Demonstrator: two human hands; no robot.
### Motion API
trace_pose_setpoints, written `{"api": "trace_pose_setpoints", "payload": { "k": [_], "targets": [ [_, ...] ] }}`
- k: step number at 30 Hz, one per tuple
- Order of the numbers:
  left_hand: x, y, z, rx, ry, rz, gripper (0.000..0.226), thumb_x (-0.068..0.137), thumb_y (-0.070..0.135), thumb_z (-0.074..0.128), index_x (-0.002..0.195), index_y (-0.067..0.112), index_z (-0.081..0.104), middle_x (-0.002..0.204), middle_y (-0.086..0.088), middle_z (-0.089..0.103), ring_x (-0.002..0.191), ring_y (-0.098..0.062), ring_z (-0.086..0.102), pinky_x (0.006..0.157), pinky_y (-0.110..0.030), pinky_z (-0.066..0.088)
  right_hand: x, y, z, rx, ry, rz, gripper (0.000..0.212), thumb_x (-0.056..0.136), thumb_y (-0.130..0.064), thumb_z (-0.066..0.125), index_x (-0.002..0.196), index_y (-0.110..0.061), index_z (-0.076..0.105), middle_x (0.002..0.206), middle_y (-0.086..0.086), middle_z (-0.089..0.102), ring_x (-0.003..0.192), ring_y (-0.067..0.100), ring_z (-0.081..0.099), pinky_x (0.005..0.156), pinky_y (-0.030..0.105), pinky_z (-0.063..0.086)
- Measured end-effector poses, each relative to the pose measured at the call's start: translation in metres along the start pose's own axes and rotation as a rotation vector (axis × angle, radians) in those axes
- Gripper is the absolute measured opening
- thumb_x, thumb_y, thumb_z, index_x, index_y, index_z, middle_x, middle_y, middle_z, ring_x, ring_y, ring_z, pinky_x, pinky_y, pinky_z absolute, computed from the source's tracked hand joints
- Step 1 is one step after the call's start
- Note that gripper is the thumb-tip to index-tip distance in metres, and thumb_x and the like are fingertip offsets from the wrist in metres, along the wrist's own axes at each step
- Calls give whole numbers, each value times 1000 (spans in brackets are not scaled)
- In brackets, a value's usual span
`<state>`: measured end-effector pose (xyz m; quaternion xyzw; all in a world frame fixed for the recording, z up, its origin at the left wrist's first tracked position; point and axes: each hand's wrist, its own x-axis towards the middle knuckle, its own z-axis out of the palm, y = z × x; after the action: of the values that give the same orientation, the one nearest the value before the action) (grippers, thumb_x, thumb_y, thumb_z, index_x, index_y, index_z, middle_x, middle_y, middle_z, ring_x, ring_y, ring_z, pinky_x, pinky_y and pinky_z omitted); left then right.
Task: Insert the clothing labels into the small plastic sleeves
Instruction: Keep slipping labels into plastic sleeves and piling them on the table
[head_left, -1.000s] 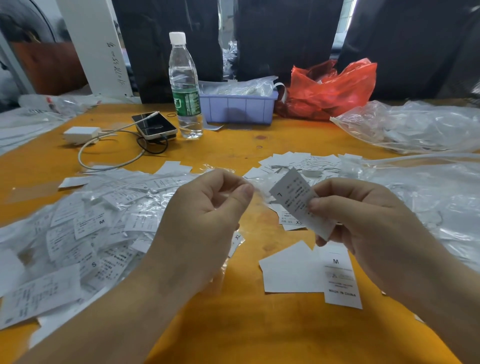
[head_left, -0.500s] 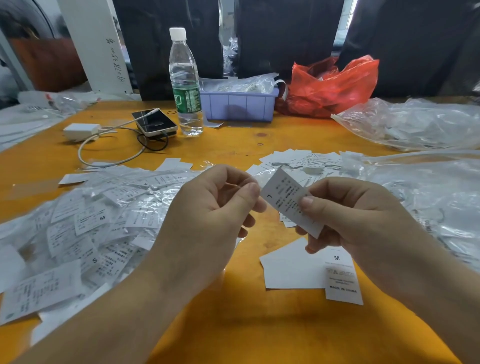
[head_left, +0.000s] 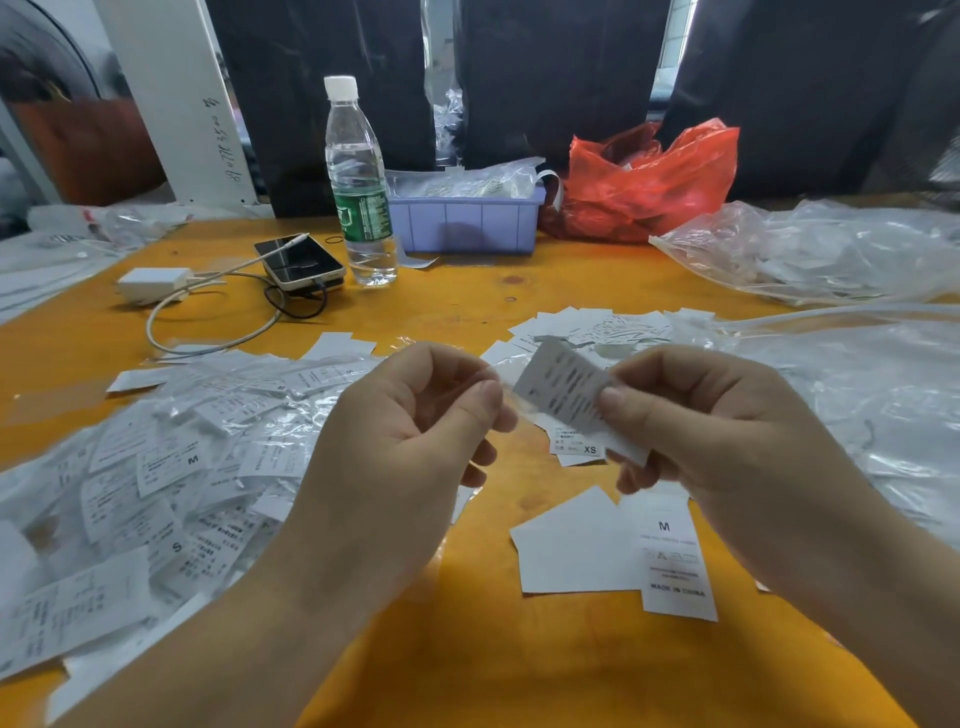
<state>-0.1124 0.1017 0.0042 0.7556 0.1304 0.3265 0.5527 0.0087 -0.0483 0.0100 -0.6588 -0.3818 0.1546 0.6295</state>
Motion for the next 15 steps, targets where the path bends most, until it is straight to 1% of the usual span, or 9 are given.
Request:
{"api": "trace_pose_setpoints", "payload": {
  "k": [2,3,4,6,8,9,12,13,15],
  "targets": [
    [0,1,0,-24,17,5,9,89,17,66,85,25,67,75,4,74,61,-10,66,53,-22,55,2,0,-2,17,75,-18,11,77,-28,63,77,-24,73,78,3,73,54,19,59,58,35,51],
    [0,2,-1,-34,23,8,5,85,21,69,85,25,67,75,5,74,61,-9,66,54,-21,55,2,0,-2,24,104,-25,12,77,-28,63,77,-24,74,79,3,73,53,18,59,58,35,51],
    [-1,3,-1,-37,32,11,6,80,28,70,85,27,67,76,6,74,62,-9,67,54,-20,55,1,0,-1,28,125,-30,12,77,-28,63,78,-24,74,78,3,73,53,18,58,57,34,51],
    [-1,5,-2,-40,52,10,18,70,37,69,86,30,67,78,8,74,63,-9,68,55,-19,54,0,1,0,24,135,-34,11,78,-28,63,78,-25,74,78,2,73,52,18,58,56,33,50],
    [-1,6,-3,-49,69,0,20,68,37,70,87,30,67,80,9,75,64,-10,68,54,-19,54,-2,1,2,31,135,-29,11,78,-28,63,77,-25,73,78,2,73,52,17,57,56,35,49],
    [0,7,-3,-61,72,-9,21,68,37,71,87,30,68,81,9,75,65,-10,69,54,-19,54,-2,0,2,26,139,-22,11,78,-29,63,78,-25,73,78,2,73,51,17,57,56,37,49],
    [0,7,-3,-94,70,-39,22,66,35,73,87,31,67,84,11,75,64,-9,68,53,-18,53,-2,-2,1,-21,149,1,12,78,-33,63,80,-27,73,80,1,73,51,18,58,62,53,51],
    [1,7,-4,-111,66,-56,23,65,35,74,87,32,68,84,10,75,64,-8,68,53,-18,53,-2,-2,1,-28,154,5,12,78,-33,62,80,-28,73,79,1,73,51,18,58,64,55,52],
    [1,7,-4,-191,49,-114,26,62,33,76,87,31,69,83,7,75,63,-9,66,53,-19,52,-1,-2,1,-47,158,6,12,78,-34,62,79,-30,73,79,-1,74,51,18,59,66,55,53]
  ]
}}
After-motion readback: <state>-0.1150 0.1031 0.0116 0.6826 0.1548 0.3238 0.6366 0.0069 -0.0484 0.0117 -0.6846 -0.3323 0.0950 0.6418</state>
